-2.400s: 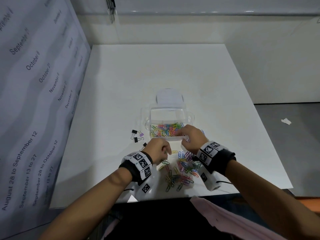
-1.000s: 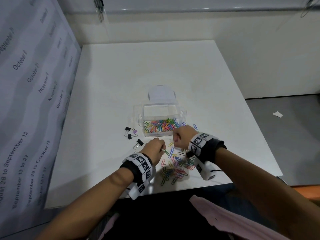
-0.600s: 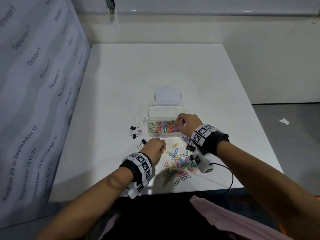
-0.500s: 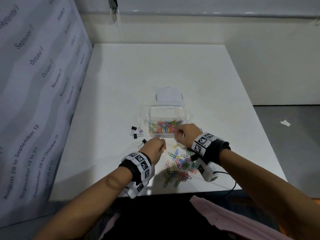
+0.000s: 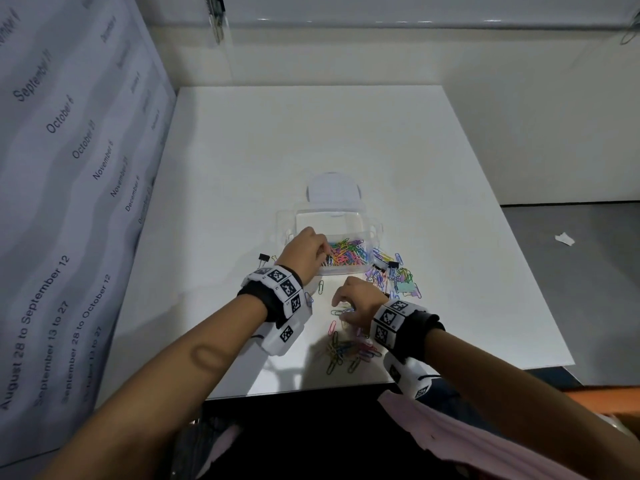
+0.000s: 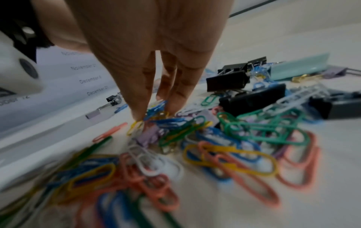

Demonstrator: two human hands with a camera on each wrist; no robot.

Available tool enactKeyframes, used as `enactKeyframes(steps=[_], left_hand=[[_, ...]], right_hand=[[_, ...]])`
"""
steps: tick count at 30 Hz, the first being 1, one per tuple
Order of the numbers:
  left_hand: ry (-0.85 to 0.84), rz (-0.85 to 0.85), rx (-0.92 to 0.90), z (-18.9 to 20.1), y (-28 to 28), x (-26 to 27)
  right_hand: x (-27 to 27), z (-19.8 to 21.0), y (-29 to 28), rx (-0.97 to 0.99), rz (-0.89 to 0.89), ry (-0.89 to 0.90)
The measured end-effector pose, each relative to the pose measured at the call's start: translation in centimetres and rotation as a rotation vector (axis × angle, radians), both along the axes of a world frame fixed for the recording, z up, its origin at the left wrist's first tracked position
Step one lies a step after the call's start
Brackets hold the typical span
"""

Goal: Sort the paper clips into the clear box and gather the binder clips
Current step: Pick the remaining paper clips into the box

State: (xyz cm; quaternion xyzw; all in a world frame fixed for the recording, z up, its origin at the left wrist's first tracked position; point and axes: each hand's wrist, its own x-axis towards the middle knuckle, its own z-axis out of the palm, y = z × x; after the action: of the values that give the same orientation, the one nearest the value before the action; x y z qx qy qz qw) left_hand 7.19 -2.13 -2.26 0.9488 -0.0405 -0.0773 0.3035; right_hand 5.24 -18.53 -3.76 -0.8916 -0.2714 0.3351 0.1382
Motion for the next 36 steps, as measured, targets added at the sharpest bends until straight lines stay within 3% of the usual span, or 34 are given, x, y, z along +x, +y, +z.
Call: enactKeyframes(steps=[8,15,20,26,29,32,36], left_hand=[[-0.002,-0.080,-0.034,0.1,0.1,-2.6],[0.111,-0.218,0.165,-2.2,0.3,-6.0],[0.130,-0.162,0.263,-2.9,-0.1,-6.8],[0.189,-0.102,0.103,-3.2,-1.3,-7.2],[0.231,-0.057,0.015,-3.2,-2.0,-7.4],[0.242,-0.094,0.090,-3.3,-2.6,-7.7],[0.199,-0.094,0.177,-3.5,-3.1,-8.0]], right_hand=[[0.3,0.7,-0.9,0.055,-0.182,-0.033],[3.3,4.0,-0.9,0.204,-0.357,-0.135],[5.4,5.5,0.2,0.342,-0.470,-0.215],[3.6,4.5,-0.3,0.337,-0.372,-0.211],[1.8,3.5,-1.3,0.210,-0.183,-0.138],[0.7,2.2,-2.1,-0.028,0.004,-0.049],[0.1,0.5,-2.2,-0.120,0.006,-0.010]])
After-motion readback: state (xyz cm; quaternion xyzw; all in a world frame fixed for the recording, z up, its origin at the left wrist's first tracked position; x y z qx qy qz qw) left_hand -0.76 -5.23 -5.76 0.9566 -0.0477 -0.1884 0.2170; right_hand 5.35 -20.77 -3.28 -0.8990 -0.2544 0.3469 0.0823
